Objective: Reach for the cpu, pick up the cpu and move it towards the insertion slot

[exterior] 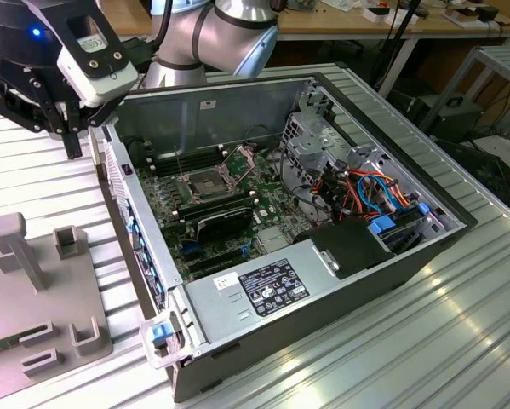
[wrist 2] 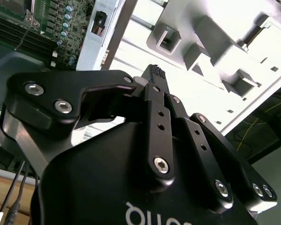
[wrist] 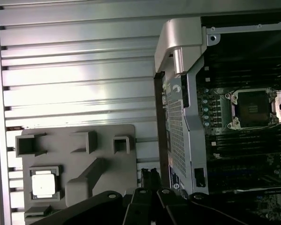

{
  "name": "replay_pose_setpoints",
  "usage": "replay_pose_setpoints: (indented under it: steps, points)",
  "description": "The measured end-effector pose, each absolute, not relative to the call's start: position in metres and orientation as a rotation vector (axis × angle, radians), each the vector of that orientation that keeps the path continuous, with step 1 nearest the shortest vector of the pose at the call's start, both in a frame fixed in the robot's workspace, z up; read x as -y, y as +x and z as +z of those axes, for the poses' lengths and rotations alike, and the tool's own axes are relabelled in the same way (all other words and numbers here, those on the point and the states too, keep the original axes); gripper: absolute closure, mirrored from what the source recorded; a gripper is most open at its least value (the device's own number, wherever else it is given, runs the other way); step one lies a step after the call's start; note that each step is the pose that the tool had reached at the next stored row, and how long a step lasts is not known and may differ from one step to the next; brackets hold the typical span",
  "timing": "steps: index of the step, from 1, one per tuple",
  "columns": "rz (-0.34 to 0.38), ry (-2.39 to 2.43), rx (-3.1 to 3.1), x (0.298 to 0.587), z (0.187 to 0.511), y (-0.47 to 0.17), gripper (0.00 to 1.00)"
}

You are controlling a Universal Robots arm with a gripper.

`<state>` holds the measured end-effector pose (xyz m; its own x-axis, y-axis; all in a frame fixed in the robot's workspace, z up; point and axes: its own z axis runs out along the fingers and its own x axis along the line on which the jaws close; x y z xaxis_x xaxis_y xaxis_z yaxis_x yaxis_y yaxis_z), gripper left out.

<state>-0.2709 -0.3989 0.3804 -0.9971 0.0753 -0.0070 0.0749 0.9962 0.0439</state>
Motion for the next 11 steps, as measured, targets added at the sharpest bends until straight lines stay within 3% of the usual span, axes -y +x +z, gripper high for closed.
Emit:
replay_pose_setpoints:
  steps: [11]
  points:
    - [0.068, 0.118, -3.130, 0.399, 0.379, -0.287, 0.89]
